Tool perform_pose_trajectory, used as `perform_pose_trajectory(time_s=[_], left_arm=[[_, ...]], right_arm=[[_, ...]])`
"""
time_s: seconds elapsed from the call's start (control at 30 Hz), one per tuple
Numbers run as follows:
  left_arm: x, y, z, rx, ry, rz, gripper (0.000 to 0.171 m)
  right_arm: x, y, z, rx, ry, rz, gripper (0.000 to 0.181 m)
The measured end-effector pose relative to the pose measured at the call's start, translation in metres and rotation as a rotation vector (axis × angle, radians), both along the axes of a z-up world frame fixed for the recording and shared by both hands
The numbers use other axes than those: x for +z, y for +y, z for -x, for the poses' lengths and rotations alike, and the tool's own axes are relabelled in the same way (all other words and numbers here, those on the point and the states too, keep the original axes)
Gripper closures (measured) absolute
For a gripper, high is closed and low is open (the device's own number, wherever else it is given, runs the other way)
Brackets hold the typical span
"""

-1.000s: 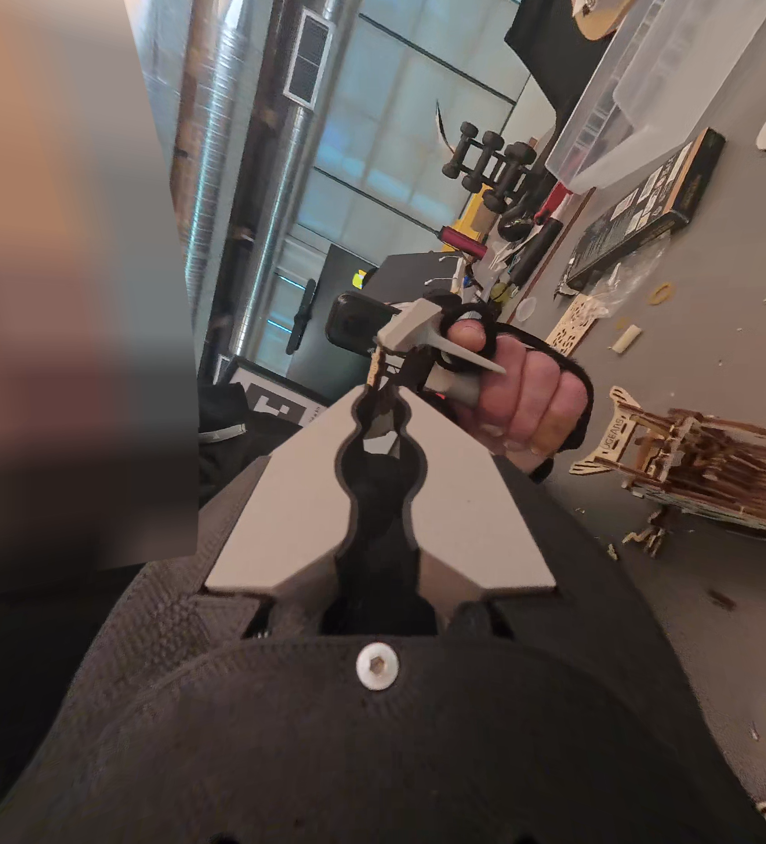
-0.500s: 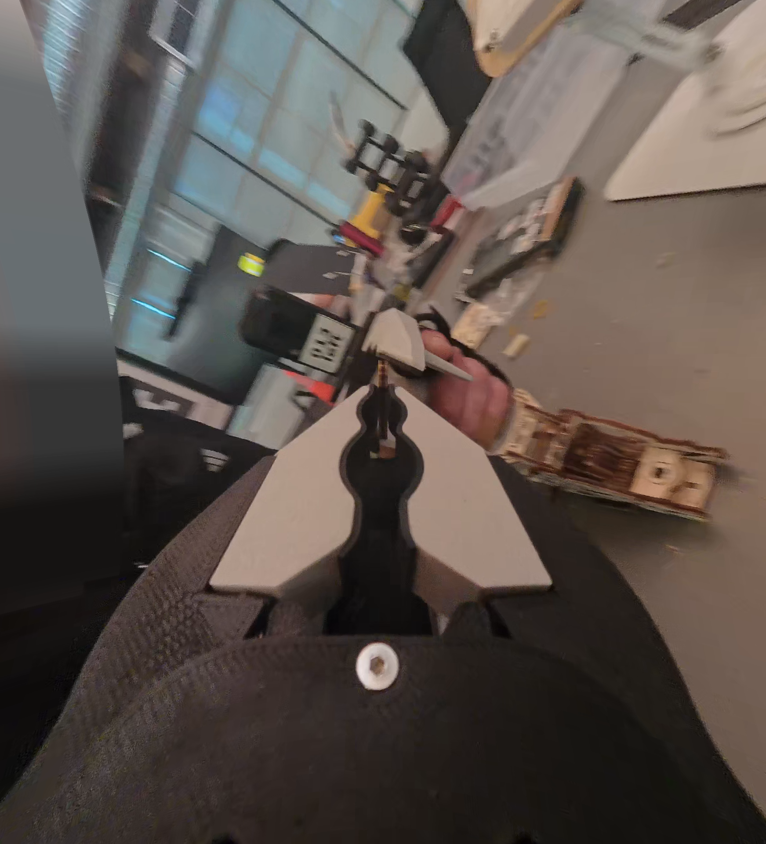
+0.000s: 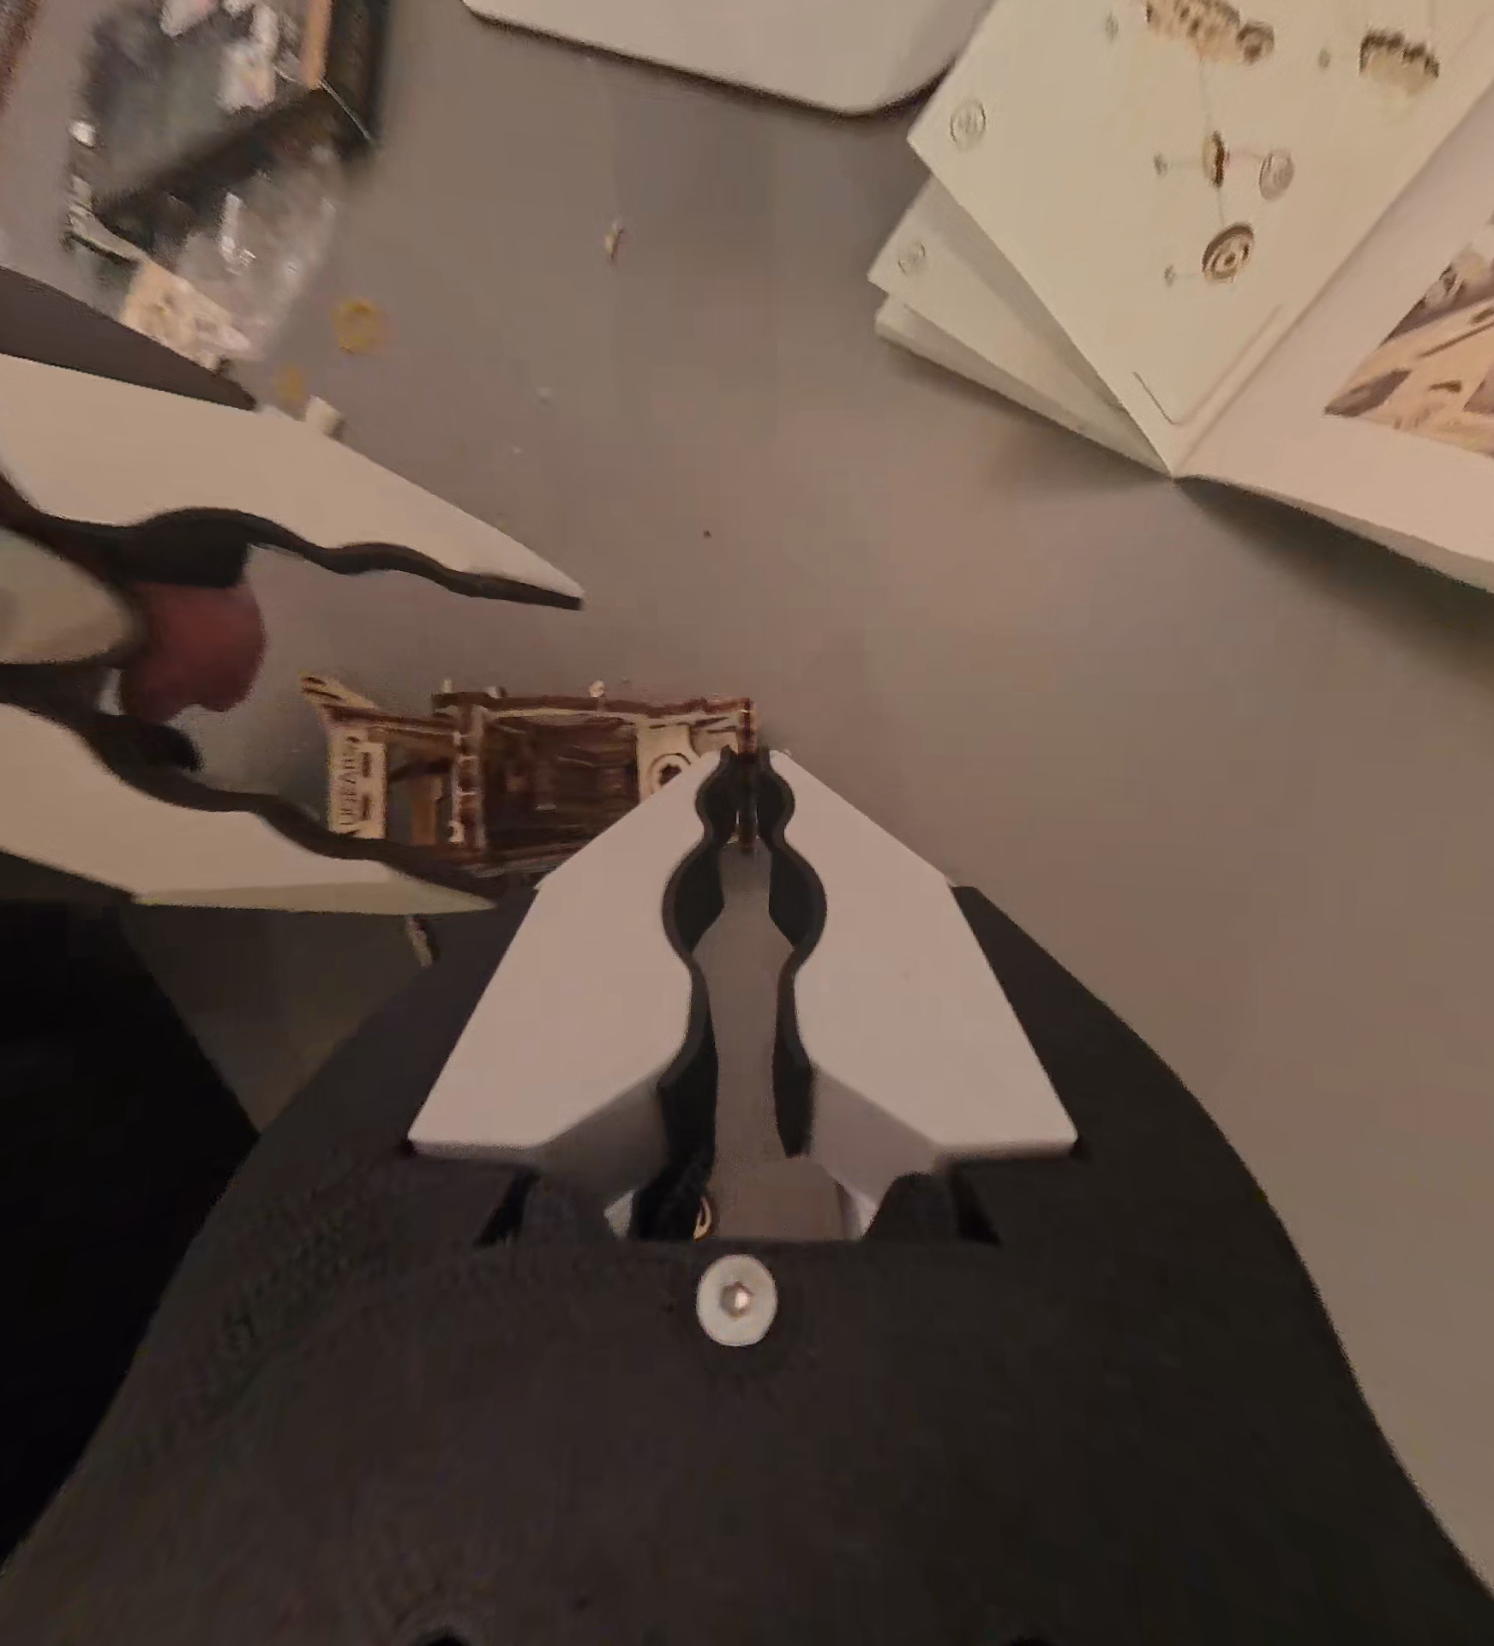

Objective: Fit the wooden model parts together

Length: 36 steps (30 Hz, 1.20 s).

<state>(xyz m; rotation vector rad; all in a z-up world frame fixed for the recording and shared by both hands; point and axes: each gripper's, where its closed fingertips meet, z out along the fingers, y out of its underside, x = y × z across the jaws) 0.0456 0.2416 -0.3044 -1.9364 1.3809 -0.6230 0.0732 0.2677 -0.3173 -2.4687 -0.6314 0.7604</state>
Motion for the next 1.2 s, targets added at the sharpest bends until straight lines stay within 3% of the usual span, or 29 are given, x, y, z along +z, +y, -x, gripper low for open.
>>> perform_pose_trajectory(time_s=[0.17,0.3,0.47,0.7,1.2], left_arm=[[0.006,-0.010,0.003,0.013,-0.054,0.084,0.091],[-0.005,-0.025,0.001,0.050,-0.050,0.143,0.078],[-0.022,-0.023,-0.003,0.122,-0.027,0.140,0.093],[-0.020,-0.020,-0.007,0.138,-0.045,0.117,0.095],[-0.017,-0.017,-0.010,0.143,-0.102,0.110,0.097]], right_arm=[[-0.016,0.002,0.000,0.028,-0.074,-0.021,0.180],[-0.020,0.005,0.006,0.061,-0.087,-0.015,0.180],[-0.029,0.002,0.010,0.090,-0.110,0.024,0.180],[-0.031,0.003,0.009,0.113,-0.155,0.032,0.180],[-0.033,0.006,0.006,0.253,-0.438,-0.169,0.180]])
